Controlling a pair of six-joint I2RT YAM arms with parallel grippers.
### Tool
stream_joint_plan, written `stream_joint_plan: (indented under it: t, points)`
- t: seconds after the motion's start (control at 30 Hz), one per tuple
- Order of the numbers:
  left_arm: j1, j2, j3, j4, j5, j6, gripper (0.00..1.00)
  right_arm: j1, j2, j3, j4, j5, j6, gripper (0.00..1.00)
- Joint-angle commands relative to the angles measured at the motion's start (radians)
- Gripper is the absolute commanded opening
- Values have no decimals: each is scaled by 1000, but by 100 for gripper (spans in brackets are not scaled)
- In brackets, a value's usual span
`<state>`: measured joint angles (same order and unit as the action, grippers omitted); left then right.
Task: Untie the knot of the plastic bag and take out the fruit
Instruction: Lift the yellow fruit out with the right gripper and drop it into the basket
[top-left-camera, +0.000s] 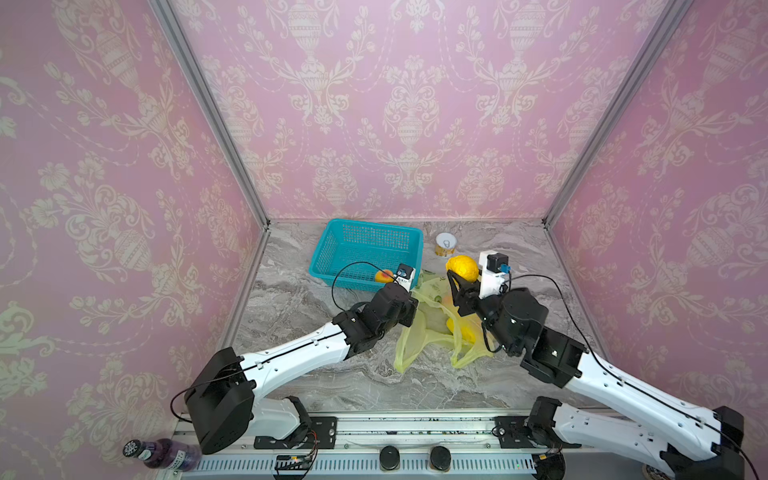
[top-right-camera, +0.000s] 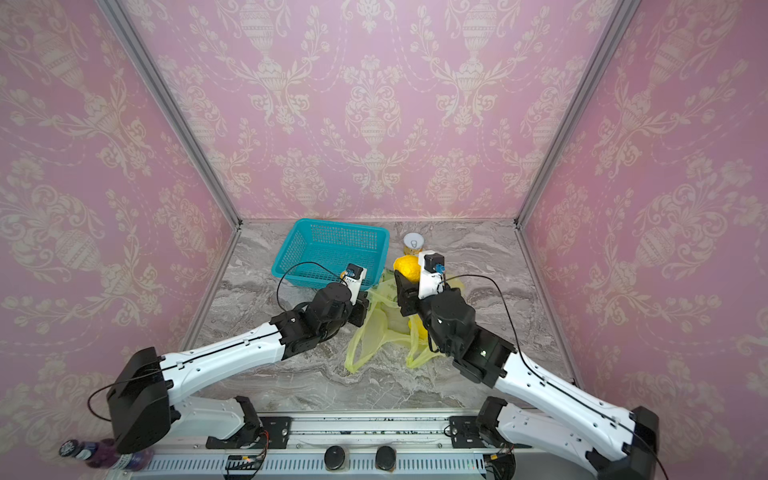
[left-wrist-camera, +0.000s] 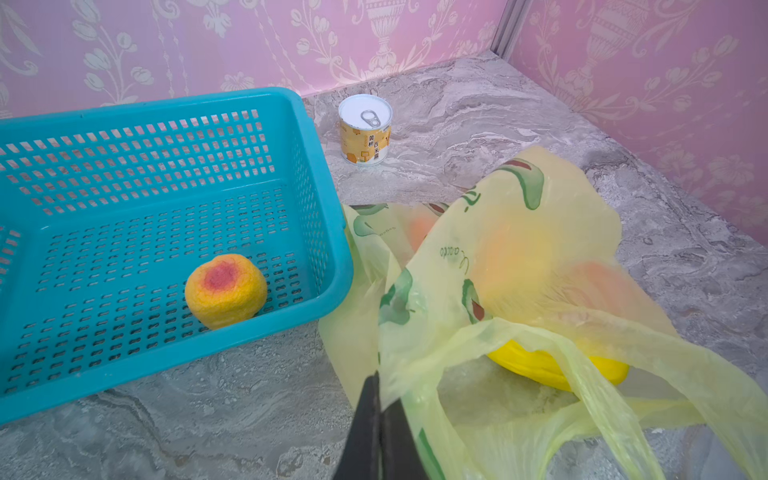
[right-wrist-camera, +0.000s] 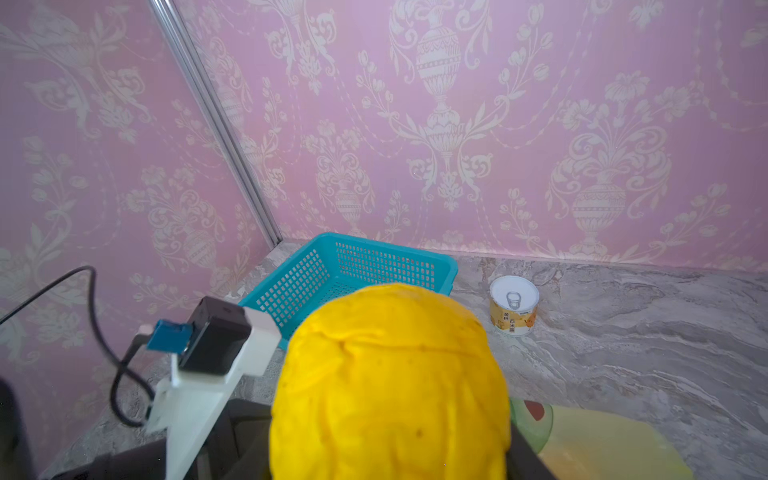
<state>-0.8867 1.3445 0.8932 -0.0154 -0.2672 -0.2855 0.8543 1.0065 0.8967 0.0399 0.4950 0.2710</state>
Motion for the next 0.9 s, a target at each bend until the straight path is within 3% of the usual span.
stream_joint_plan:
  t: [0.0,0.23,0.43,0.6,0.67,0.73,0.87]
  points:
    - [-3,-10,-16,10,14,39,0,-42,185,107,-130,-126,33,14]
    - [-3,-8,-26,10,17,55,0,-95,579,386,-204,-234,6,11]
    - [-3,-36,-46,19,15,49,0,-137,874,625,-321,-317,21,2]
    - [-4,1,-5,-33,90,91,0,-156,1009,740,-343,-285,23,2]
    - [-5,30,44,-71,49,136,0,-174,1045,774,-342,-362,48,2]
    - [-2,59,50,1,-8,127,0,-180,1080,820,-372,-375,48,7]
    - [-4,130,26,105,127,113,0,-187,1128,936,-511,-359,32,5]
